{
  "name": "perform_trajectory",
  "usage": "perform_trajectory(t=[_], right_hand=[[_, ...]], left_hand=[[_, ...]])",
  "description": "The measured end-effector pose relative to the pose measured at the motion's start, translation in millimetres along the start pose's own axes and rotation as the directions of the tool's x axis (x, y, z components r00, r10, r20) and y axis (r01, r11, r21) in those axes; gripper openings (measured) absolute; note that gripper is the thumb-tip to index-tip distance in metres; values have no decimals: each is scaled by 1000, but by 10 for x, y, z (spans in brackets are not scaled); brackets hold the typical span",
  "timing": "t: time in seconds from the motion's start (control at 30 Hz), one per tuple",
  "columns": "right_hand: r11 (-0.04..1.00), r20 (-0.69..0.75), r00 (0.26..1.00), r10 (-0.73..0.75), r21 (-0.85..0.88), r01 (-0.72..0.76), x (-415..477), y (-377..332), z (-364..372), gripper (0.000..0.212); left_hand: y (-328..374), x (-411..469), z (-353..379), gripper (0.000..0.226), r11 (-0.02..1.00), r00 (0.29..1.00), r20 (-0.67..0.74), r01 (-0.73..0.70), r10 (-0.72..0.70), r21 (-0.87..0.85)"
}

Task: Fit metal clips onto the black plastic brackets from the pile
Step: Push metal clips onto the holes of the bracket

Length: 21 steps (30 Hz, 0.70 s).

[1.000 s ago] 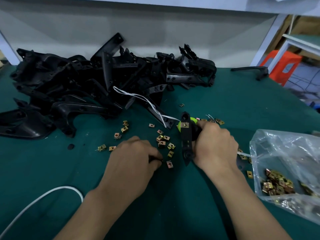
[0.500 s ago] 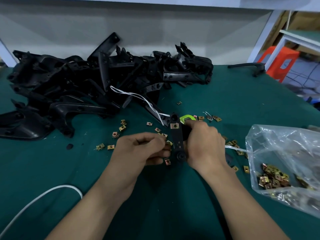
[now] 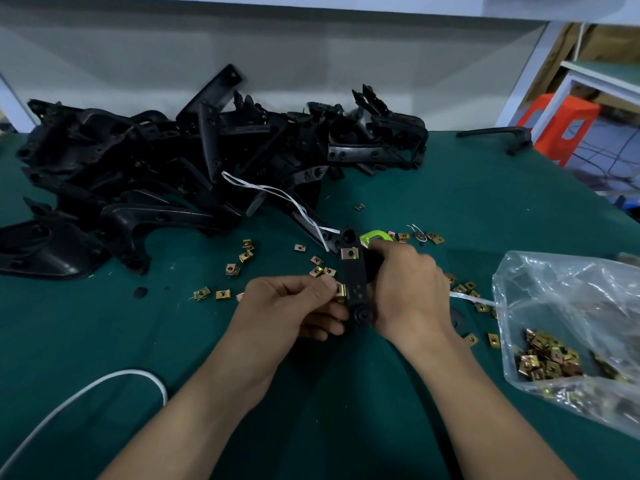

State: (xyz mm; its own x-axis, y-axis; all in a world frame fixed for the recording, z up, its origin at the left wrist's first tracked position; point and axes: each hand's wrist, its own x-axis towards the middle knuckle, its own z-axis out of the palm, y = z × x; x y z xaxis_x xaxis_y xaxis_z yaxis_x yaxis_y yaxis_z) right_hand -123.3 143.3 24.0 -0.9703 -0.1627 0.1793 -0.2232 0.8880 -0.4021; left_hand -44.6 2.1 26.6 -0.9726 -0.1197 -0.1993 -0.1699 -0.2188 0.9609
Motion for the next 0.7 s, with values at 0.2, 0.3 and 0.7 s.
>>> perform_trajectory(t=[0.2, 0.3, 0.7], right_hand=[[1000, -6, 1000, -10, -4, 10, -2, 13, -6, 59], [1000, -23, 1000, -6, -7, 5, 3, 11, -9, 59], [997, -4, 1000, -18, -81, 18, 24, 46, 18, 62]], left_hand=[[-3, -11, -7, 23, 1000, 1000, 19, 22, -22, -13], [2, -12, -29, 19, 999, 1000, 25, 12, -11, -41], [-13, 15, -49, 26, 997, 1000, -19, -11, 9, -83]])
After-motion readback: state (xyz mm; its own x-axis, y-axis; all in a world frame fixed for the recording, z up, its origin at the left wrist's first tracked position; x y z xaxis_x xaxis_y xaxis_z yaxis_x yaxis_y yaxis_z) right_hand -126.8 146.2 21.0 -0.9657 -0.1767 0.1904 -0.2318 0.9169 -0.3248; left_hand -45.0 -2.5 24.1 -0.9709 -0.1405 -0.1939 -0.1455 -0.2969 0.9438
